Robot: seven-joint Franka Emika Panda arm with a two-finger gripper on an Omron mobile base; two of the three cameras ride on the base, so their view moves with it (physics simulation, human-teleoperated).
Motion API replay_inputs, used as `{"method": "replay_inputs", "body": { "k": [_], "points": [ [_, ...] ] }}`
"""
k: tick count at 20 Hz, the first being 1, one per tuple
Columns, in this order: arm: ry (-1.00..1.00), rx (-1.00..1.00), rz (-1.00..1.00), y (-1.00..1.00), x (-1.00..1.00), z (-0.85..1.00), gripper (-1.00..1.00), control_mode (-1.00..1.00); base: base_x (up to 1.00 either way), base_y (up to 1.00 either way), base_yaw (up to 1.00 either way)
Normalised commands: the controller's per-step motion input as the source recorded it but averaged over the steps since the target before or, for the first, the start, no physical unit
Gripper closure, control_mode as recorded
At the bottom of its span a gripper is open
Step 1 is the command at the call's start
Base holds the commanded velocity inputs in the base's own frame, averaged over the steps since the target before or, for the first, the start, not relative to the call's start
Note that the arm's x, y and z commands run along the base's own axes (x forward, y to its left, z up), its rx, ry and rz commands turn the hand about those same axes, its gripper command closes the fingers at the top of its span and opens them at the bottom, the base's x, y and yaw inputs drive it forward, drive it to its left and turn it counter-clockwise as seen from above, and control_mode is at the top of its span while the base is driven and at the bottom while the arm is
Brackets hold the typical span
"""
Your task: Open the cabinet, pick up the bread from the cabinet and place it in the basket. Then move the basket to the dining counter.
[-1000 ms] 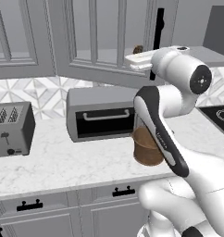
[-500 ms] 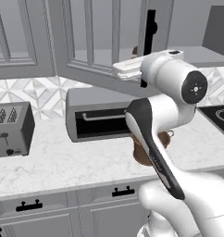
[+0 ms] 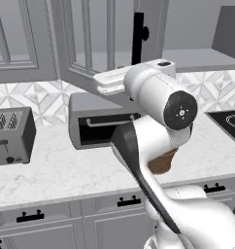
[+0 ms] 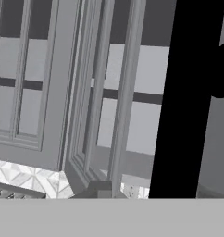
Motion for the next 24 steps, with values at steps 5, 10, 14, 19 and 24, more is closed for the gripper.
{"method": "replay_inputs", "body": {
  "k": [5, 10, 14, 19, 24],
  "points": [
    [-0.04, 0.0, 0.01, 1.0, -0.3, 0.0, 1.0, -1.0, 0.0, 0.0, 0.0],
    [0.0, 0.0, 0.05, 1.0, -0.02, -0.06, 1.0, -1.0, 0.0, 0.0, 0.0],
    [-0.09, 0.03, 0.06, 0.97, -0.58, 0.09, 1.0, -1.0, 0.0, 0.0, 0.0],
    [-0.08, 0.13, 0.02, 0.27, -1.0, 0.39, 1.0, -1.0, 0.0, 0.0, 0.0],
    [-0.04, 0.11, 0.0, -0.81, -1.0, 0.19, 1.0, -1.0, 0.0, 0.0, 0.0]
  ]
}}
